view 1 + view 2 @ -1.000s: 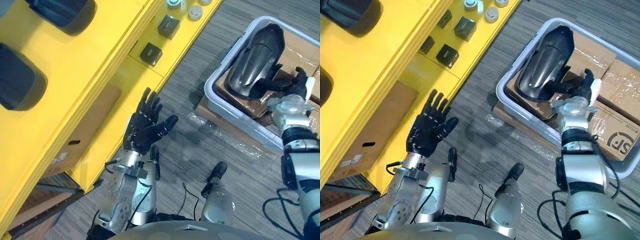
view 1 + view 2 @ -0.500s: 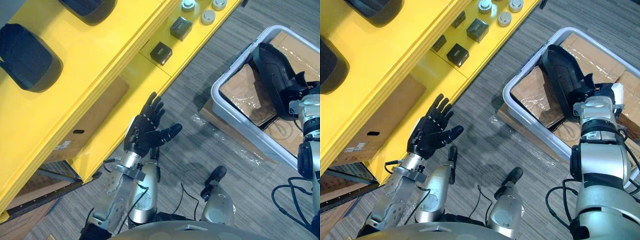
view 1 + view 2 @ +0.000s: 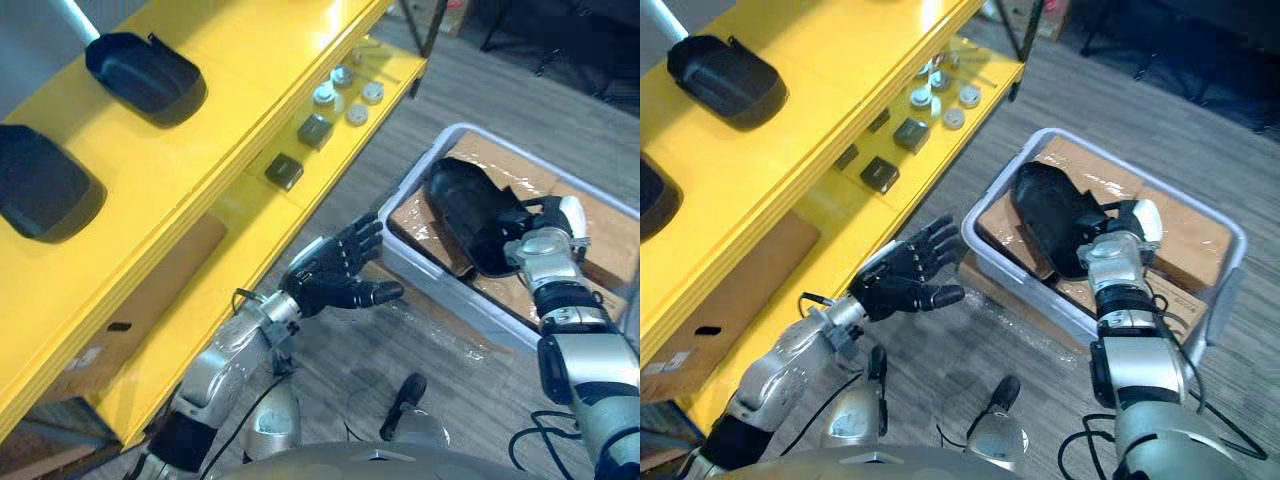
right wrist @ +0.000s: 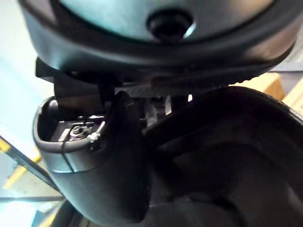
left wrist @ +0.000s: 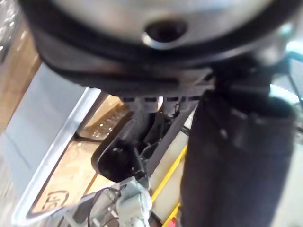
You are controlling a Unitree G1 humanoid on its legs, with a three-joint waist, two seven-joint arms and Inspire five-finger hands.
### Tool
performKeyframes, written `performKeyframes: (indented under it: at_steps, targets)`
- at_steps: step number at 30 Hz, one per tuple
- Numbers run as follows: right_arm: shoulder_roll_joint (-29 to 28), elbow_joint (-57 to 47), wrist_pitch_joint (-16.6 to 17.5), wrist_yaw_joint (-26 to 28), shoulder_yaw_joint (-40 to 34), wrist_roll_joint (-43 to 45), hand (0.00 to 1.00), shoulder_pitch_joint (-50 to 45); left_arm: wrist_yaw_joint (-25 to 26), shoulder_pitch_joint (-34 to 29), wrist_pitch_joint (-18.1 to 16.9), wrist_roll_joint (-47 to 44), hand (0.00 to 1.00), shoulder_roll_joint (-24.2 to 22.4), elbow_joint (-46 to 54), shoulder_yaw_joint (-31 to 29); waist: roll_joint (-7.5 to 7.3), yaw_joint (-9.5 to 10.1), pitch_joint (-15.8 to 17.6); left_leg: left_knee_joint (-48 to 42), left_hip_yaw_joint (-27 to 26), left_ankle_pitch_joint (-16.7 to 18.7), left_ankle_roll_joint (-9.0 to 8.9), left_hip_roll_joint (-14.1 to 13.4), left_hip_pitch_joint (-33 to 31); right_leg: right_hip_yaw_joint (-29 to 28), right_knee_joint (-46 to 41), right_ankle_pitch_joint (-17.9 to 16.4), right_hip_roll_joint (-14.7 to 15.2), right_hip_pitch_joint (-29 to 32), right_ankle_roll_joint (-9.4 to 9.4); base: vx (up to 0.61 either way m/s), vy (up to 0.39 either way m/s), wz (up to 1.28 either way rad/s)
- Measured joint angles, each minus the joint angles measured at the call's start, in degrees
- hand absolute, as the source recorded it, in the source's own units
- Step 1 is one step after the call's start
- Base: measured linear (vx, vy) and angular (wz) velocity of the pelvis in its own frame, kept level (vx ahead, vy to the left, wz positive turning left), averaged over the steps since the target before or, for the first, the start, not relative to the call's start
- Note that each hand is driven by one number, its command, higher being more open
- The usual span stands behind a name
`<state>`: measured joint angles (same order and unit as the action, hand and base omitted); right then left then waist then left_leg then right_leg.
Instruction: Walk over and take three plastic housings, then place them on the shelf
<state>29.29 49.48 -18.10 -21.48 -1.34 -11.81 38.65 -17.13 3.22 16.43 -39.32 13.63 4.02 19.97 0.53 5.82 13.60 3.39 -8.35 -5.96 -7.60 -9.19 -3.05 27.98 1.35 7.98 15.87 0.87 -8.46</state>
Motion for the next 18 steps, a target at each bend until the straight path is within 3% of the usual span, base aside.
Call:
performKeyframes:
  at_steps: [2,6,10,14,18]
  targets:
    - [-0.6,-2.7,0.0,-0.5,0.4,-1.4,0.00,-0.6,2.9,1.5,1.2,-0.8,1.00,-1.5,-5.0,0.0,-0.50,-0.81,-1.2,0.0,-0.6,0.1,-0.09,-0.3,0.2,-0.3,0.8,0.2,-0.4,-0.1,-0.13,-0.02,-0.042,-0.20]
    - [-0.7,-9.6,0.7,-2.9,0.7,-4.5,0.00,-2.1,9.8,5.2,1.1,6.4,1.00,-2.8,-12.2,-0.3,-1.67,-2.93,-2.9,0.4,-1.9,-0.1,-0.54,-1.3,1.6,-1.4,2.0,0.9,-1.6,-0.8,0.23,-0.04,-0.047,-0.18]
    - [-1.2,-14.5,3.1,-5.1,0.7,-9.0,0.00,-4.4,14.5,9.8,1.2,7.8,1.00,-3.9,-15.7,-0.5,-2.77,-4.47,-4.9,0.4,-2.7,-0.1,-0.75,-1.5,1.9,-1.9,3.1,1.6,-2.0,-0.8,0.30,-0.03,-0.023,-0.16]
    - [-4.2,-16.7,9.3,-7.0,0.8,-12.8,0.00,-4.7,19.7,16.0,0.3,0.4,1.00,-6.5,-24.3,-1.6,-3.40,-6.13,-5.9,0.9,-4.9,0.0,-0.86,-1.5,3.6,-3.9,3.1,2.0,-2.0,-0.7,0.27,-0.02,-0.003,-0.24]
    - [-5.1,-16.7,13.1,-8.7,1.2,-14.9,0.00,-5.0,21.7,19.1,-1.8,-6.4,1.00,-9.1,-28.7,-1.8,-3.78,-6.44,-6.4,0.9,-5.8,0.0,-0.87,-1.5,3.7,-4.7,3.1,2.4,-2.1,0.1,0.36,-0.01,-0.006,-0.13]
